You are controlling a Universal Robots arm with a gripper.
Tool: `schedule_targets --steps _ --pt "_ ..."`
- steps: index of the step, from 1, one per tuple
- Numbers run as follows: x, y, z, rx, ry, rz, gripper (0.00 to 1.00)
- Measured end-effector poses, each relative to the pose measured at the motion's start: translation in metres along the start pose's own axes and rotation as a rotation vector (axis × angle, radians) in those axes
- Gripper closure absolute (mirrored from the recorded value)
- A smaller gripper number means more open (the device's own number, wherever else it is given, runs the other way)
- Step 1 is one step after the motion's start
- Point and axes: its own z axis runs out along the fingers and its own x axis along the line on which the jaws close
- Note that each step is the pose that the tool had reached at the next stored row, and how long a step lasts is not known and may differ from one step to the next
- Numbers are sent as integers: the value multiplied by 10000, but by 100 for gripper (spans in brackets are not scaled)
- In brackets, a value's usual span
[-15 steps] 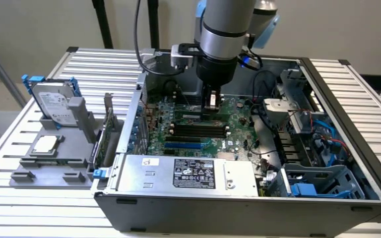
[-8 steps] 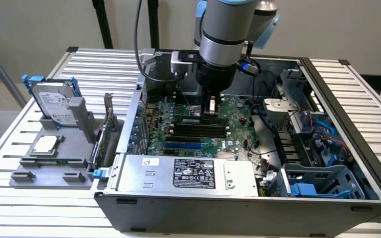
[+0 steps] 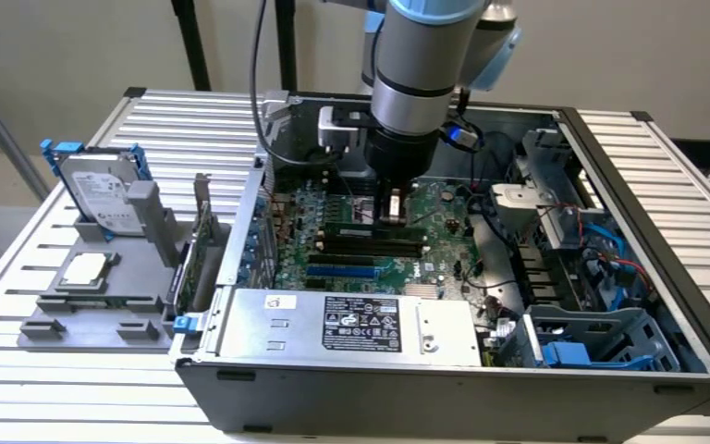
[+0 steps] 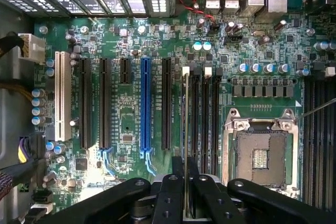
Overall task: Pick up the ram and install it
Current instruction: 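Insert the ram into the slot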
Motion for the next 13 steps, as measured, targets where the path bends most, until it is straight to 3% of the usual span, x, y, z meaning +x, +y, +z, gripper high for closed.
schedule_targets --steps 5,11,13 --pt "11 -4 25 -1 -26 -18 86" --pt "11 -9 51 -4 -168 -44 86" --pt "11 -10 68 -4 -191 -45 86"
